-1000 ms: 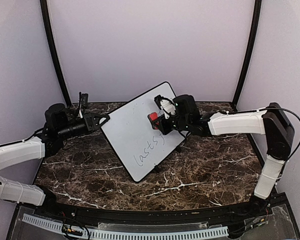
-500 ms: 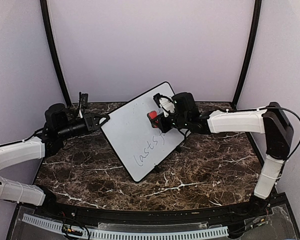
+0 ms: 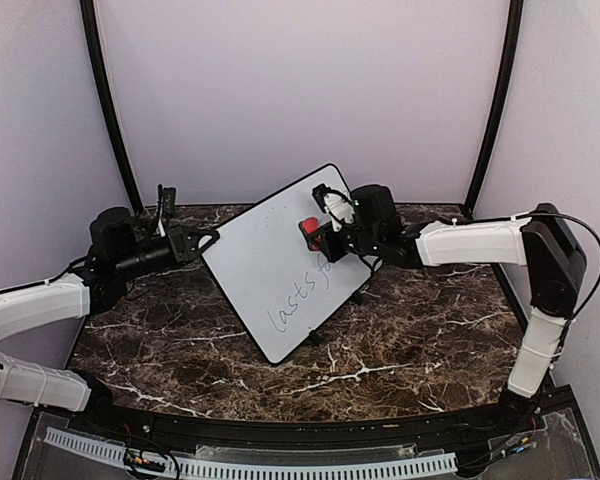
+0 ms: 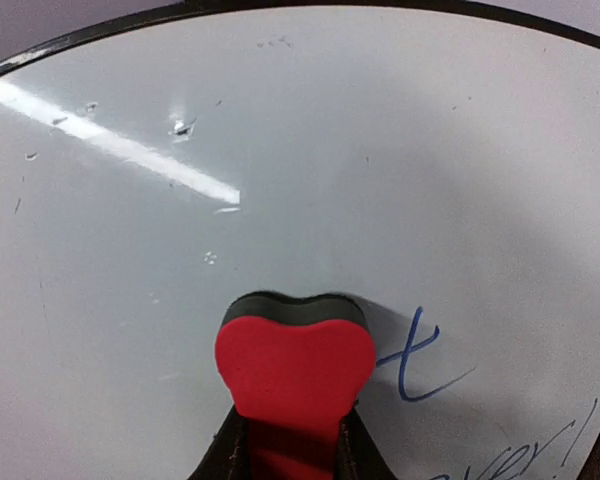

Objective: Erase the whiteboard
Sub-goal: Erase the whiteboard at the center of the board.

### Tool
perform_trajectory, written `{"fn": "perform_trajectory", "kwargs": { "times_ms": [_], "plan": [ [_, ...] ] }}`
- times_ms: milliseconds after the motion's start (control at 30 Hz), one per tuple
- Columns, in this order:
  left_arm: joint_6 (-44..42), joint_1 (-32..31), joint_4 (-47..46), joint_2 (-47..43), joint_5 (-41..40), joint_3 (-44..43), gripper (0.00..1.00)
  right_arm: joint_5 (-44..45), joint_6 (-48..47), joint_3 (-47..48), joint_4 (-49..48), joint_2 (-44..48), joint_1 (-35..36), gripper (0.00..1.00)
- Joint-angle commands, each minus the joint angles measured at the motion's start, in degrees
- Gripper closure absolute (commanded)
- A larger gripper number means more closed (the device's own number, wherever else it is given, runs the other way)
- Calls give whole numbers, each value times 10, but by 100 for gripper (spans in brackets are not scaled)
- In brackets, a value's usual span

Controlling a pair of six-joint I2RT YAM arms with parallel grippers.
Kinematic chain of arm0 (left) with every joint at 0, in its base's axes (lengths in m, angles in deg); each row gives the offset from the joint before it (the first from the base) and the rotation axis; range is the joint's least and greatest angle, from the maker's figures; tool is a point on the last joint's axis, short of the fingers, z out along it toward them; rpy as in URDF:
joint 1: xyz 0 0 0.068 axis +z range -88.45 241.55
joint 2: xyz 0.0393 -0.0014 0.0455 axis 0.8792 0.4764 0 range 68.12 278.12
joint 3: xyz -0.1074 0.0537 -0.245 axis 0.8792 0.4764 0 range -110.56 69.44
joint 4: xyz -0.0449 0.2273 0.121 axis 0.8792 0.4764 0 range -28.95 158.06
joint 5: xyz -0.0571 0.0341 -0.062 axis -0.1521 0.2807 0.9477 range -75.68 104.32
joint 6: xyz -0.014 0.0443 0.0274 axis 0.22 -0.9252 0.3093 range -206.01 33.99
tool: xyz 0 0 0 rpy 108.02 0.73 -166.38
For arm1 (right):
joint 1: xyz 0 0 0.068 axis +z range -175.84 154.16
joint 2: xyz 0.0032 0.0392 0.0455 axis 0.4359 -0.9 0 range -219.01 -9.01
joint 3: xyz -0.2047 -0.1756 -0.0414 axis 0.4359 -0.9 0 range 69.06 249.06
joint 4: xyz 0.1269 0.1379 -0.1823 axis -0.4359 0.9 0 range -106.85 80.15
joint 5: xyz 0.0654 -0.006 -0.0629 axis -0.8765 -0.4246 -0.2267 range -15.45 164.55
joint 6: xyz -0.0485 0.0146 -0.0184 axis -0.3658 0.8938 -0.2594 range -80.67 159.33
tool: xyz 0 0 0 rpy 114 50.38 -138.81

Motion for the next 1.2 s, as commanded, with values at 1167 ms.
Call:
{"fn": "perform_trajectory", "kwargs": {
  "times_ms": [1167],
  "plan": [
    [1,-11,-97,-29,61,-8,100,5,-7,-53,-165,-17,-22,82]
  ]
}}
